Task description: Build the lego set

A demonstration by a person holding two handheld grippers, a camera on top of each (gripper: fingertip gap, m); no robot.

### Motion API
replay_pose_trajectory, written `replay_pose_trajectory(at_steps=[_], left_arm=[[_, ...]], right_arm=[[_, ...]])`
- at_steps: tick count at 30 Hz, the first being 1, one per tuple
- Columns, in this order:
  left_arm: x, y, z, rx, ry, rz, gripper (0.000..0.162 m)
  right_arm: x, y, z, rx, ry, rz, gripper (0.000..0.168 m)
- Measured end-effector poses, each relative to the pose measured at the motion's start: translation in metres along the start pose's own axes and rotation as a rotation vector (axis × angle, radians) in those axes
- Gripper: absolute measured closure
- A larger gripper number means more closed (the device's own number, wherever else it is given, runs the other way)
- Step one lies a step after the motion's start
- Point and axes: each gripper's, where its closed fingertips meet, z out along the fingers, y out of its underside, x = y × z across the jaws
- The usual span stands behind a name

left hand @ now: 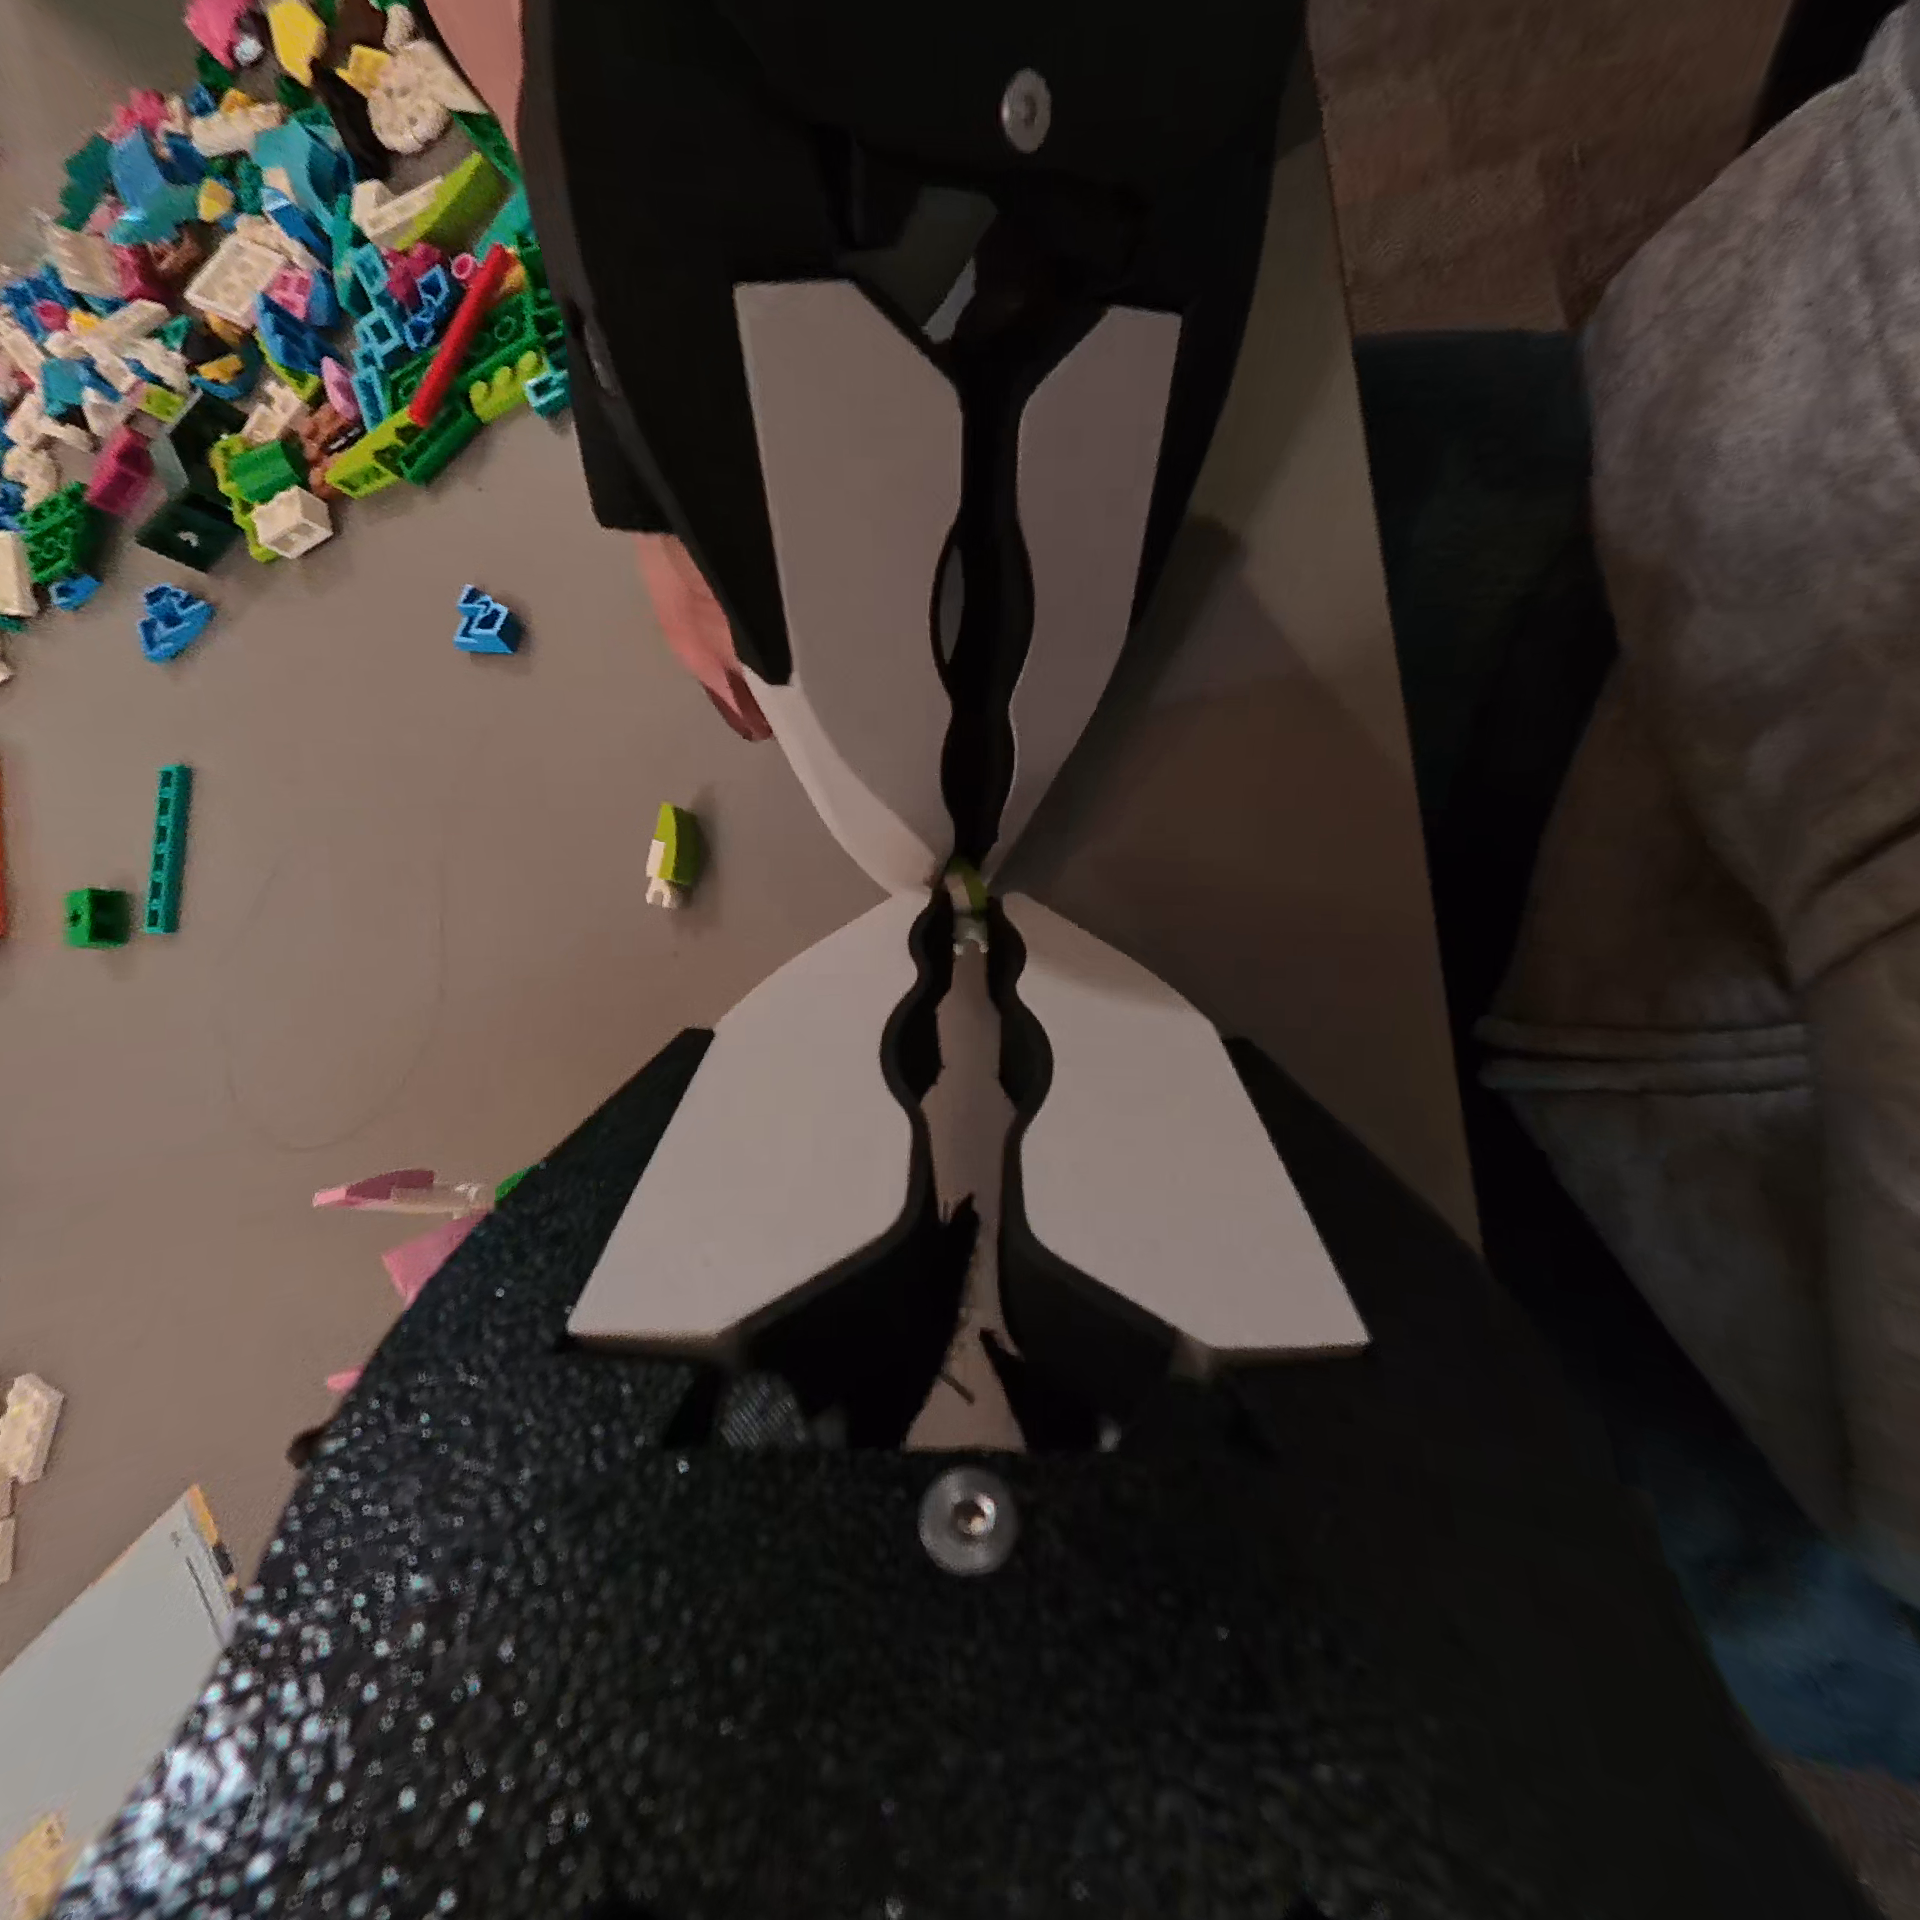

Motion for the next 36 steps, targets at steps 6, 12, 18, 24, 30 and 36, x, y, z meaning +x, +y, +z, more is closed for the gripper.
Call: replay_pose_trajectory(at_steps=[6, 12, 18, 24, 30, 36], left_arm=[[-0.013, 0.005, -0.009, 0.025, -0.176, -0.055, 0.135], [-0.024, 0.005, -0.022, 0.123, -0.333, -0.135, 0.133], [-0.028, 0.003, -0.033, 0.230, -0.399, -0.219, 0.132], [-0.061, 0.001, -0.105, 0.623, -0.607, -0.435, 0.149], [-0.101, 0.068, -0.199, 0.849, -1.035, -0.598, 0.150], [-0.099, 0.095, -0.202, 0.864, -1.100, -0.622, 0.150]], right_arm=[[0.013, 0.005, -0.003, 0.005, 0.051, 0.102, 0.166], [0.022, 0.021, -0.005, -0.038, 0.106, 0.141, 0.166], [0.042, 0.023, -0.005, -0.033, 0.252, 0.150, 0.166], [0.092, 0.034, -0.031, -0.051, 0.692, 0.035, 0.166], [0.102, 0.044, -0.035, -0.133, 0.852, -0.079, 0.167], [0.105, 0.045, -0.037, -0.208, 0.933, -0.181, 0.167]])
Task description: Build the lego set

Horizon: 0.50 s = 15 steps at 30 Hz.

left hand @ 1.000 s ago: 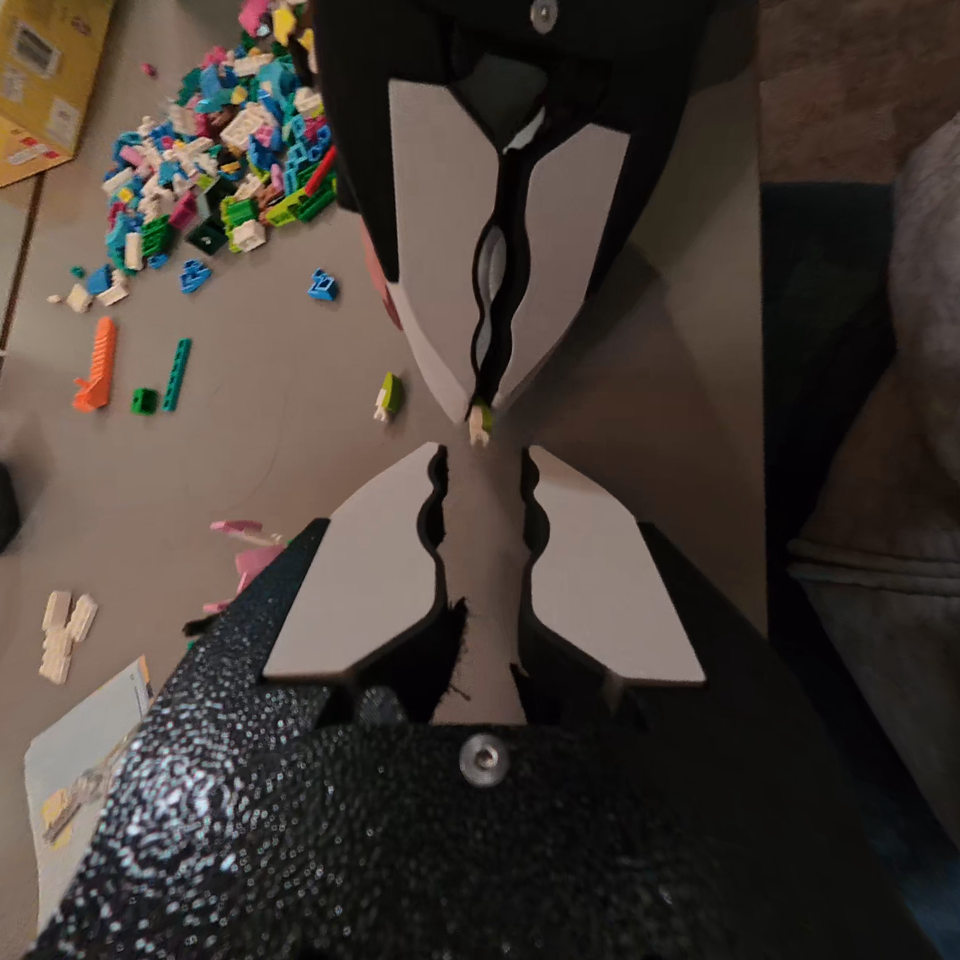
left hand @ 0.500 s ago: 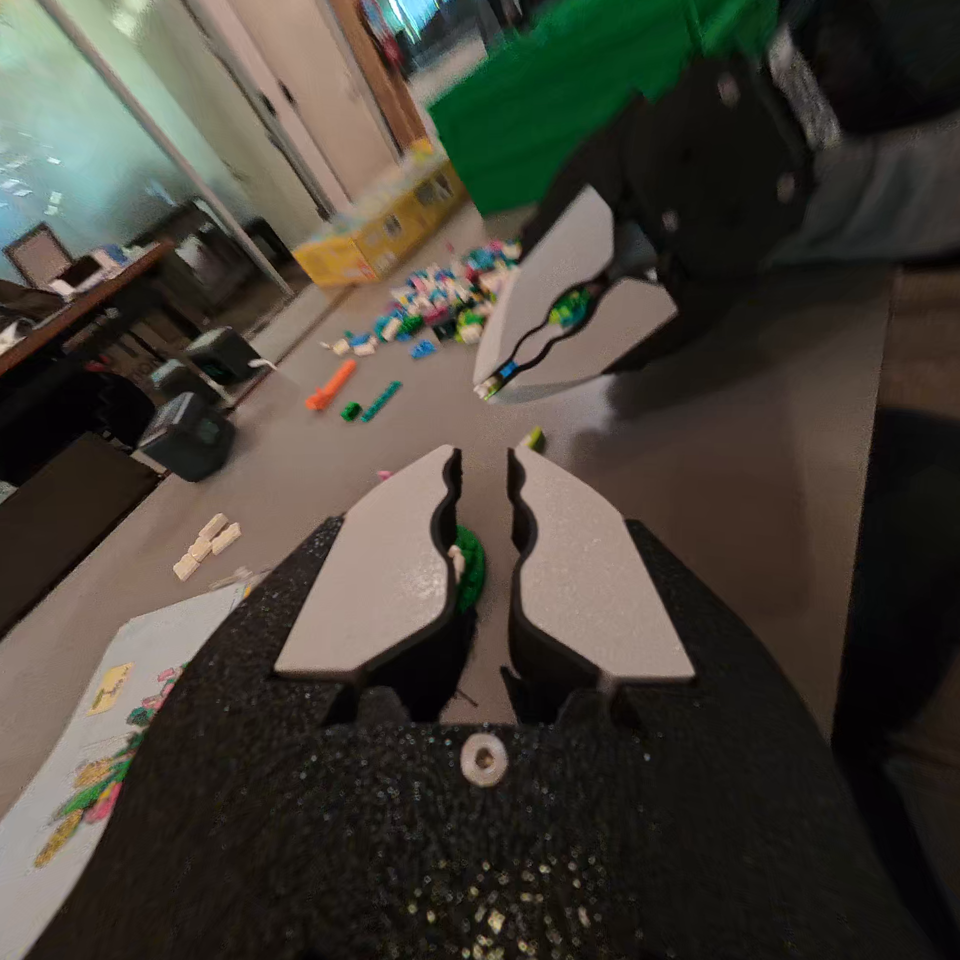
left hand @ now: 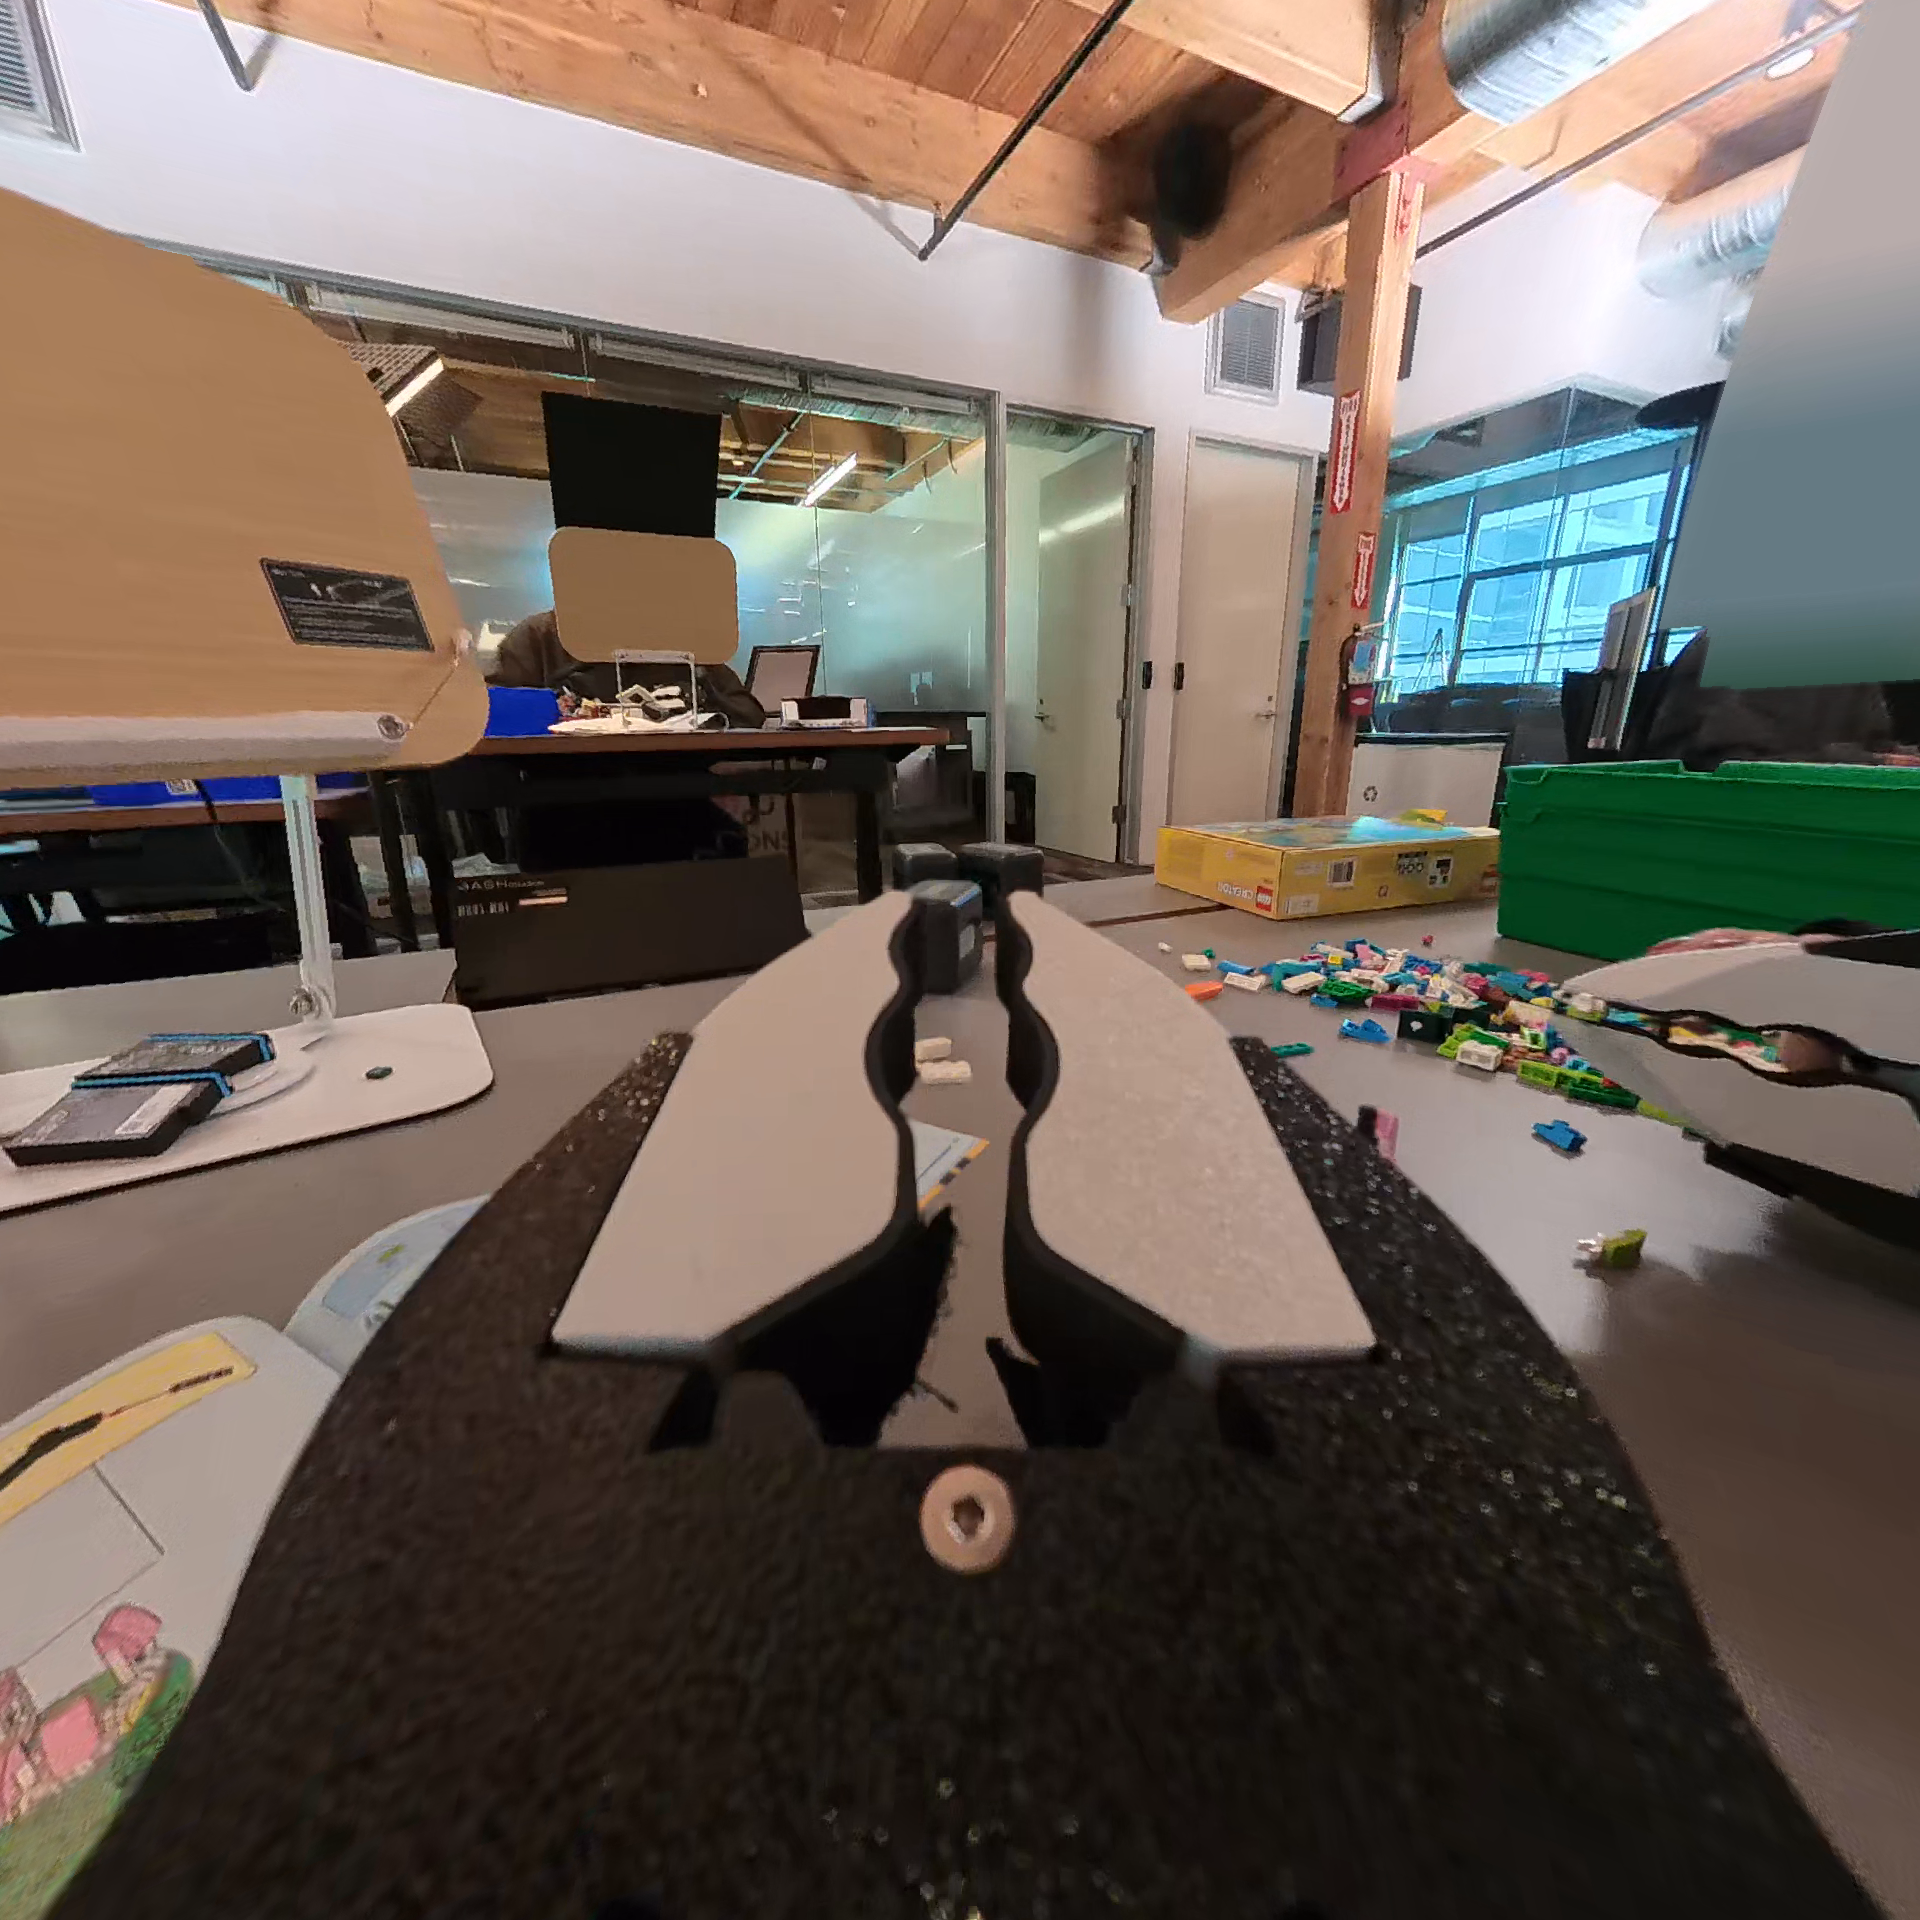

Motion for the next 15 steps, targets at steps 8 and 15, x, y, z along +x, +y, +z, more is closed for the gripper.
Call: replay_pose_trajectory(at_steps=[8, 15], left_arm=[[0.046, 0.007, -0.004, -0.023, 0.143, 0.166, 0.162], [0.059, 0.015, -0.005, -0.056, 0.185, 0.226, 0.162]], right_arm=[[0.011, -0.006, 0.006, -0.074, 0.084, 0.044, 0.166], [0.022, -0.007, 0.021, -0.183, 0.181, -0.045, 0.166]])
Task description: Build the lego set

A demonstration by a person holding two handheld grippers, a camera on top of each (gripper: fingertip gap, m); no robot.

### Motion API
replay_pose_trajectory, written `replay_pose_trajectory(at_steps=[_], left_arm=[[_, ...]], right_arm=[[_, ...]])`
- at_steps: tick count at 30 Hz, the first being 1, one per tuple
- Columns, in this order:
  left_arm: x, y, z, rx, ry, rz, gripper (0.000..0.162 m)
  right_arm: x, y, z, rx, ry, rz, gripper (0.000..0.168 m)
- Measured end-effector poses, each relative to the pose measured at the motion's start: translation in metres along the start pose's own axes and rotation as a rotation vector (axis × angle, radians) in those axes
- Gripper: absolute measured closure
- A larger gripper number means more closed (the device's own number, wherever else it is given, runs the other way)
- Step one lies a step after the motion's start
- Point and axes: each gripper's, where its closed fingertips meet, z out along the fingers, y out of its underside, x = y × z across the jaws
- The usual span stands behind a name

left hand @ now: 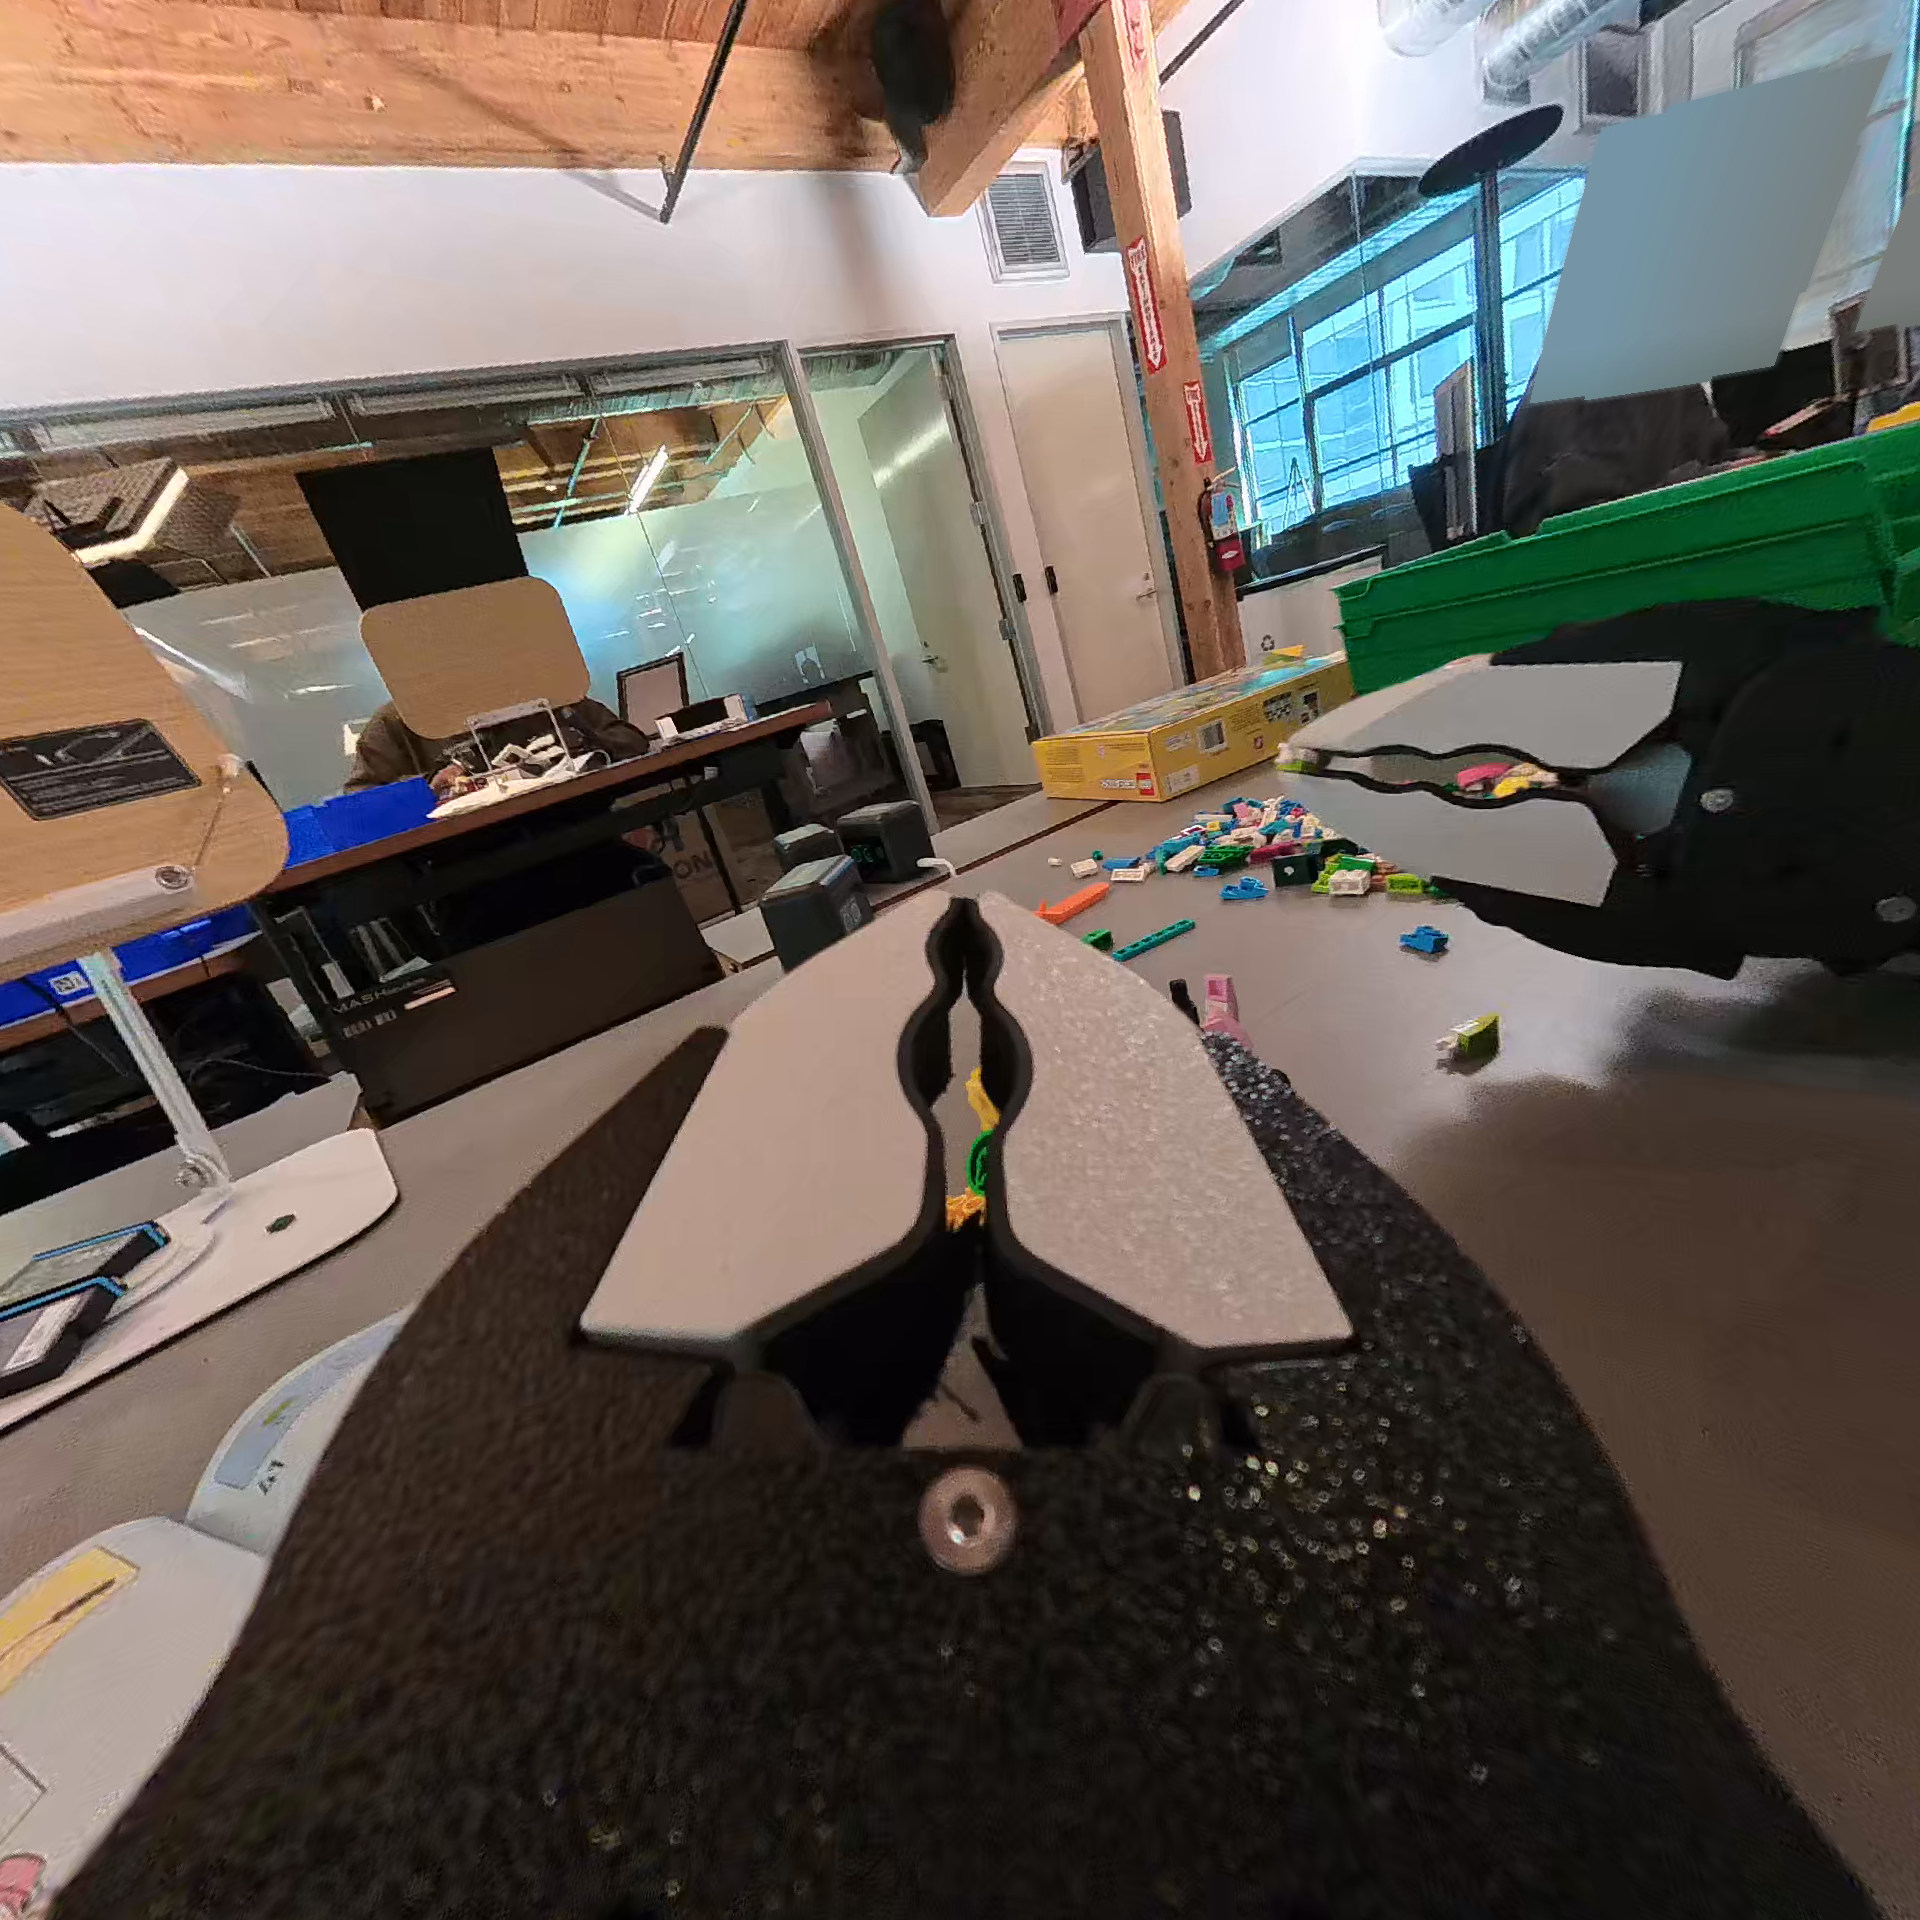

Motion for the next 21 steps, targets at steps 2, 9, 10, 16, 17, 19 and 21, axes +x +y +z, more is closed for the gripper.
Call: replay_pose_trajectory(at_steps=[2, 9, 10, 16, 17, 19, 21], left_arm=[[-0.001, 0.002, 0.000, -0.005, 0.010, -0.034, 0.162], [-0.002, 0.000, -0.001, 0.018, 0.016, -0.043, 0.162], [-0.002, 0.000, -0.001, 0.016, 0.020, -0.036, 0.162], [0.003, 0.002, 0.001, 0.004, 0.044, 0.000, 0.162], [0.004, 0.002, 0.001, 0.002, 0.046, 0.004, 0.162], [0.004, 0.002, 0.002, 0.002, 0.049, 0.010, 0.162], [0.004, 0.003, 0.002, 0.000, 0.050, 0.013, 0.162]], right_arm=[[-0.004, 0.001, 0.000, 0.014, -0.019, -0.017, 0.166], [0.001, 0.014, -0.008, 0.021, -0.069, 0.193, 0.167], [0.002, 0.018, -0.007, 0.006, -0.072, 0.219, 0.167], [-0.001, 0.016, -0.007, 0.007, -0.077, 0.190, 0.167], [-0.002, 0.013, -0.008, 0.015, -0.078, 0.159, 0.167], [-0.006, 0.007, -0.009, 0.036, -0.081, 0.098, 0.166], [-0.010, 0.001, -0.011, 0.054, -0.085, 0.050, 0.166]])
